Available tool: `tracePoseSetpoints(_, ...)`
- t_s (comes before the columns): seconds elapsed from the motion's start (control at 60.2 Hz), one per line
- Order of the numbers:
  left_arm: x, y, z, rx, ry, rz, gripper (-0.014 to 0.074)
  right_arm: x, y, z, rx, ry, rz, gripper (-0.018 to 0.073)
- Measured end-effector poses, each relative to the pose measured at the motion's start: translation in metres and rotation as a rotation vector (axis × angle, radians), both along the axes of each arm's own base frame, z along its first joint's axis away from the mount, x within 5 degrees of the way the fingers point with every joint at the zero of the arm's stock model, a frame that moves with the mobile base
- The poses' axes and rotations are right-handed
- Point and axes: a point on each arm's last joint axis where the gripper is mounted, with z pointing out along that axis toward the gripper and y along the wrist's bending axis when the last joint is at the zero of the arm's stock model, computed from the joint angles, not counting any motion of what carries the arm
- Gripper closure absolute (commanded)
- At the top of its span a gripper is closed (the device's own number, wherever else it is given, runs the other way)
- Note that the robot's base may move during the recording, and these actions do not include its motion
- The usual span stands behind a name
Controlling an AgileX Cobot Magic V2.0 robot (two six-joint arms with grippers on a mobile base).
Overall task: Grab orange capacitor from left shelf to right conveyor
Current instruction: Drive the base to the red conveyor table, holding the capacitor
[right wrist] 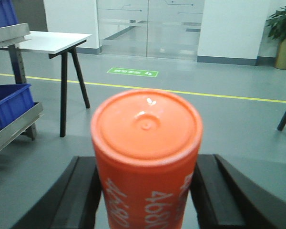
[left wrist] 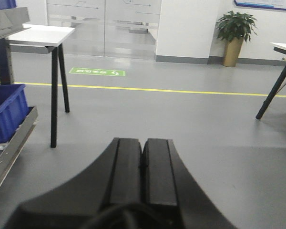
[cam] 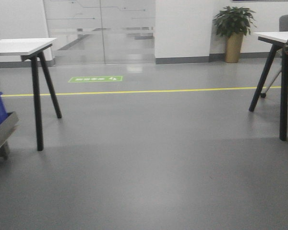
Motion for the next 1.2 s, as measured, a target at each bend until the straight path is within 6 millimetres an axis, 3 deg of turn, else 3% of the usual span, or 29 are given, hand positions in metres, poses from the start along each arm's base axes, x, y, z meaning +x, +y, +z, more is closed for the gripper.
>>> tracePoseSetpoints(1.197, 0.0, 0.0, 0.0, 0.0, 0.0, 0.0, 0.0701, 0.0, 0.0, 0.0, 0.0, 0.0, 0.0, 0.0496)
